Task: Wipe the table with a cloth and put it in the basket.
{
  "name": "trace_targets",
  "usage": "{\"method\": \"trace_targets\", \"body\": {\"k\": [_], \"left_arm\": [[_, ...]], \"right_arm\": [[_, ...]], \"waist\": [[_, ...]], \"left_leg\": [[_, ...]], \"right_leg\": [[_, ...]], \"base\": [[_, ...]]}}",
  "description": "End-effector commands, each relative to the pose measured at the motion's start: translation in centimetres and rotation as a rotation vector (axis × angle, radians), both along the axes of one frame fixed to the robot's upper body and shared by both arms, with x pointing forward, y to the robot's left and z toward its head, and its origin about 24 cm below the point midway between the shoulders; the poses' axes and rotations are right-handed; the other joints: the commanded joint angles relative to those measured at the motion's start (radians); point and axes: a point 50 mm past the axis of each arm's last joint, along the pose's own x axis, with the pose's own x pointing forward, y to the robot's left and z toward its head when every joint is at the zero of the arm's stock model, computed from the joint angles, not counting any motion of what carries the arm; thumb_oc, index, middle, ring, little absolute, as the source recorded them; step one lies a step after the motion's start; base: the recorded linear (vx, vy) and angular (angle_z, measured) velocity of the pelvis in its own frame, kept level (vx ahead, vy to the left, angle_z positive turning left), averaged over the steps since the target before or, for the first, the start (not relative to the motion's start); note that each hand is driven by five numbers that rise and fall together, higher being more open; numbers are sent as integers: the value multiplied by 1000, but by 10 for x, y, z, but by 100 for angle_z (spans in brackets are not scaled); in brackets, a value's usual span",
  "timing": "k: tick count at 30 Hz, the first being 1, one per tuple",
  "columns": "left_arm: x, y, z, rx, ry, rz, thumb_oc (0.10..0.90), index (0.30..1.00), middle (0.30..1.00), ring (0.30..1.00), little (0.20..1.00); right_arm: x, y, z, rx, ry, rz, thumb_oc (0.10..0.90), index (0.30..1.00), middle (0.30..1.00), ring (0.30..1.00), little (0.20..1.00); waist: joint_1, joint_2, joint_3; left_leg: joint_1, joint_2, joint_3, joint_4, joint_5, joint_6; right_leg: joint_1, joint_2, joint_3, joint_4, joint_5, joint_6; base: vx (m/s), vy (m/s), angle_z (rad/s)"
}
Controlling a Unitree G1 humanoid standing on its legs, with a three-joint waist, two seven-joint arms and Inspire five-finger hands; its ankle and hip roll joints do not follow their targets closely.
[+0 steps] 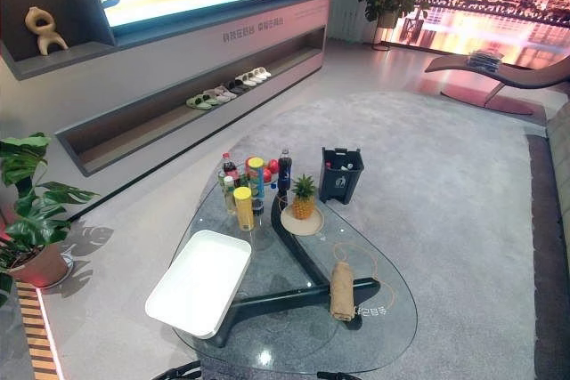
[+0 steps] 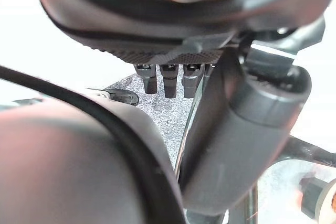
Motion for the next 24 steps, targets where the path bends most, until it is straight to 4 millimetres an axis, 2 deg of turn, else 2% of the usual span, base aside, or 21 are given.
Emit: {"method": "trace_targets", "body": {"k": [1, 2, 3, 5, 6, 8, 9, 13, 14, 20, 21, 24], "left_arm": [[32, -32, 3, -66, -95, -22, 800, 900, 900, 900, 900], [32, -32, 3, -64, -95, -26, 800, 900, 900, 900, 900], [33, -32, 4, -56, -102, -35, 800, 900, 900, 900, 900], [34, -32, 4, -55, -106, -30, 800, 900, 900, 900, 900], [34, -32, 5, -54, -112, -23, 800, 900, 900, 900, 900], [31, -31, 5, -54, -117, -11, 800, 900, 900, 900, 900], [31, -31, 5, -55, -116, -10, 800, 900, 900, 900, 900], [27, -30, 6, -61, -132, 13, 800, 900, 900, 900, 900], [27, -29, 6, -61, -133, 14, 800, 900, 900, 900, 900], [53, -28, 14, -66, -212, 53, 800, 900, 900, 900, 900], [65, -28, 19, -71, -243, 57, 800, 900, 900, 900, 900], [80, -30, 24, -69, -279, 50, 800, 900, 900, 900, 900]], "right_arm": [[40, 11, 11, -2, -192, 68, 800, 900, 900, 900, 900], [42, 12, 12, -1, -207, 71, 800, 900, 900, 900, 900], [54, 16, 18, 0, -282, 89, 800, 900, 900, 900, 900], [65, 21, 25, 4, -342, 90, 800, 900, 900, 900, 900], [81, 29, 36, 14, -423, 88, 800, 900, 900, 900, 900], [94, 37, 50, 15, -519, 82, 800, 900, 900, 900, 900], [95, 37, 51, 16, -525, 81, 800, 900, 900, 900, 900], [113, 44, 82, -32, -725, 68, 800, 900, 900, 900, 900], [115, 44, 84, -37, -740, 63, 800, 900, 900, 900, 900], [149, 43, 129, -151, -1015, -9, 800, 900, 900, 900, 900], [160, 41, 145, -208, -1105, -39, 800, 900, 900, 900, 900], [177, 38, 172, -303, -1243, -108, 800, 900, 900, 900, 900]], "waist": [[11, -14, 4], [11, -15, 4], [9, -19, 9], [6, -22, 15], [0, -26, 24], [-9, -31, 35], [-10, -31, 35], [-30, -35, 68], [-31, -35, 70], [-61, -21, 156], [-69, -18, 187], [-79, -12, 232]], "left_leg": [[5, -1, -27, 11, -89, -10], [3, -1, -27, 12, -88, -10], [-10, 0, -22, 19, -86, -11], [-21, 1, -18, 28, -87, -11], [-36, 1, -11, 40, -88, -9], [-54, -1, -1, 60, -95, -4], [-56, -1, 0, 63, -96, -4], [-106, -12, 22, 121, -114, 9], [-111, -12, 24, 124, -114, 10], [-177, -15, 47, 144, -113, 21], [-207, -17, 52, 155, -112, 23], [-248, -18, 55, 169, -107, 26]], "right_leg": [[-33, -50, 11, 4, -5, 81], [-34, -50, 11, 4, -5, 81], [-45, -51, 13, 4, 1, 83], [-54, -52, 14, 6, 4, 83], [-68, -51, 18, 9, 7, 83], [-85, -51, 24, 12, 11, 83], [-86, -51, 25, 12, 12, 83], [-130, -49, 38, 34, 12, 81], [-135, -49, 39, 37, 11, 81], [-226, -40, 60, 95, 1, 77], [-259, -40, 65, 111, 0, 76], [-306, -38, 74, 136, 1, 75]], "base": [[0, 0, 0], [0, 0, 0], [0, 0, 0], [-22, -35, -1], [-29, -36, -2], [-22, -29, -3], [-2, -21, -4], [-9, -11, -4], [-85, -8, -10], [-117, 11, -11], [-173, 16, -5], [-134, 13, -1]]}}
